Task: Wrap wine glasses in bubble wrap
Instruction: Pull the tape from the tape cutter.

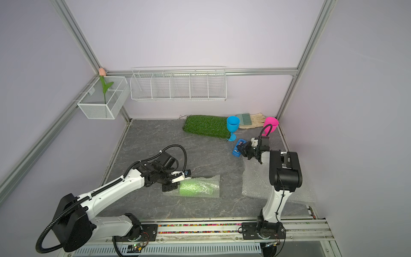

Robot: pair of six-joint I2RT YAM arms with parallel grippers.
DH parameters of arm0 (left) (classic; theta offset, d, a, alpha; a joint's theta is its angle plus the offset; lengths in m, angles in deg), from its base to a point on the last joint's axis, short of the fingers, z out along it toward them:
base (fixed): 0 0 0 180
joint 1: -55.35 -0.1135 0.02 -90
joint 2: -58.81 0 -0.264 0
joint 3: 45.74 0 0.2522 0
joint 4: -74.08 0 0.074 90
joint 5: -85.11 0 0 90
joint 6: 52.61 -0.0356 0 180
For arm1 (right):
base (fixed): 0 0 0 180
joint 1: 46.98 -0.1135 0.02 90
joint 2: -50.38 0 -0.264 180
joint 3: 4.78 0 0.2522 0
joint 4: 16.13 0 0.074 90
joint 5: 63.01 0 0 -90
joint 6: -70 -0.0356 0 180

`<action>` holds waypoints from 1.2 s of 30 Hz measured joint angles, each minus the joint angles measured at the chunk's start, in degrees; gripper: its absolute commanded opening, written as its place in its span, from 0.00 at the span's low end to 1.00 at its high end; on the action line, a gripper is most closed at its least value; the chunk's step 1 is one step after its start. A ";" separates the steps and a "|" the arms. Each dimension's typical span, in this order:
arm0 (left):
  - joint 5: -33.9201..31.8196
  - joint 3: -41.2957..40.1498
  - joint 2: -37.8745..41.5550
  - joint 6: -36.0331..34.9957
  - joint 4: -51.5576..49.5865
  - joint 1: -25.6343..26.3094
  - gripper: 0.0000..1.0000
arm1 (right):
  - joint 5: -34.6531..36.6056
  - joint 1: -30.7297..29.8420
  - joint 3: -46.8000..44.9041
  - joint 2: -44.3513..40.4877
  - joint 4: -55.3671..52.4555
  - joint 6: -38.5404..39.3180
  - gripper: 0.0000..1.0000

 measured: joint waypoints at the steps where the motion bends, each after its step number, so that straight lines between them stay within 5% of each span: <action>1: 0.00 0.00 0.00 0.00 0.02 0.00 0.00 | 0.07 0.04 -0.37 -0.22 0.48 -0.31 0.27; 22: -0.02 0.00 0.00 0.00 0.02 0.00 0.00 | 0.13 -0.42 2.86 0.42 -5.40 4.04 0.29; 36: -0.15 0.00 0.00 0.00 0.02 0.00 0.00 | 1.33 -0.81 2.25 0.96 -3.15 2.67 0.15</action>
